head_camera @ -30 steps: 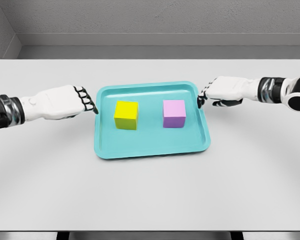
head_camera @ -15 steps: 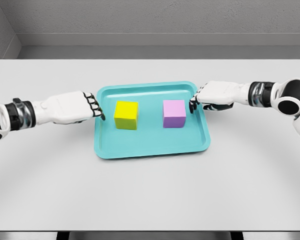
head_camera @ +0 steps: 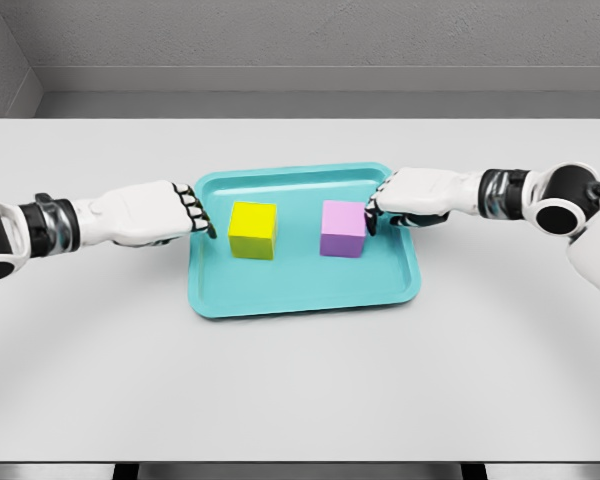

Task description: Push two cubes

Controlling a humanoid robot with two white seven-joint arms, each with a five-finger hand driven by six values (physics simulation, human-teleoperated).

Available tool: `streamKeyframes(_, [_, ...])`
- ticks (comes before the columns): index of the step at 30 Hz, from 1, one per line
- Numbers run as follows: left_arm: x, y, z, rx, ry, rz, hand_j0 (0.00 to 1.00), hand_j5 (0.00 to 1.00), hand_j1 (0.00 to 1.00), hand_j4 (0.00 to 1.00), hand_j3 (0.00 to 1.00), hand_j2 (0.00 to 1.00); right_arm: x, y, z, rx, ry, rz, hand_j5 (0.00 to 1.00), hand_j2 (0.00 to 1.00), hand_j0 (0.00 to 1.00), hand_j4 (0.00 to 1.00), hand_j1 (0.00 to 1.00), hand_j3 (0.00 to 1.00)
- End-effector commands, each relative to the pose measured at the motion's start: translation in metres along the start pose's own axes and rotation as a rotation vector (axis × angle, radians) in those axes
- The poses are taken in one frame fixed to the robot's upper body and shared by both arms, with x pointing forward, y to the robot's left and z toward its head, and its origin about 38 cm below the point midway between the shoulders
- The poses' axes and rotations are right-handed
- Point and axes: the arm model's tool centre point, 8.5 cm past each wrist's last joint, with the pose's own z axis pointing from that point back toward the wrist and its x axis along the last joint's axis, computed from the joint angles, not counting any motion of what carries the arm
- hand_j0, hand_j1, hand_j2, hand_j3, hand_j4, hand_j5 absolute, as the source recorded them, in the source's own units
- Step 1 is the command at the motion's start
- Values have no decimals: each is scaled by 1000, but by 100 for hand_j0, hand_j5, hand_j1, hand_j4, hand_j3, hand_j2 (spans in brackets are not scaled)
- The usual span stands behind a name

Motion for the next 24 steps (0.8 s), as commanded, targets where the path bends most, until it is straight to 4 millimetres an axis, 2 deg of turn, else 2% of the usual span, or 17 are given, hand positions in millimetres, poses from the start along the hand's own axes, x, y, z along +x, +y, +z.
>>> streamKeyframes(1, [4, -2, -5, -11, -14, 8, 74, 74, 74, 74, 74, 74, 3, -1, -3, 0, -9, 8, 55, 55, 55, 55, 55, 55])
streamKeyframes(7, [7, 4, -17, 1, -27, 15, 74, 74, 74, 74, 74, 74, 5, -4, -6, -6, -16, 10, 55, 55, 55, 55, 55, 55])
streamKeyframes(19, [7, 13, -23, 15, -33, 6, 74, 74, 74, 74, 74, 74, 10, -7, -20, -1, -22, 31, 55, 55, 55, 55, 55, 55])
streamKeyframes(24, [-1, 6, -22, -5, -14, 26, 74, 74, 74, 74, 74, 74, 12, -9, -25, -3, -26, 33, 55, 55, 55, 55, 55, 55])
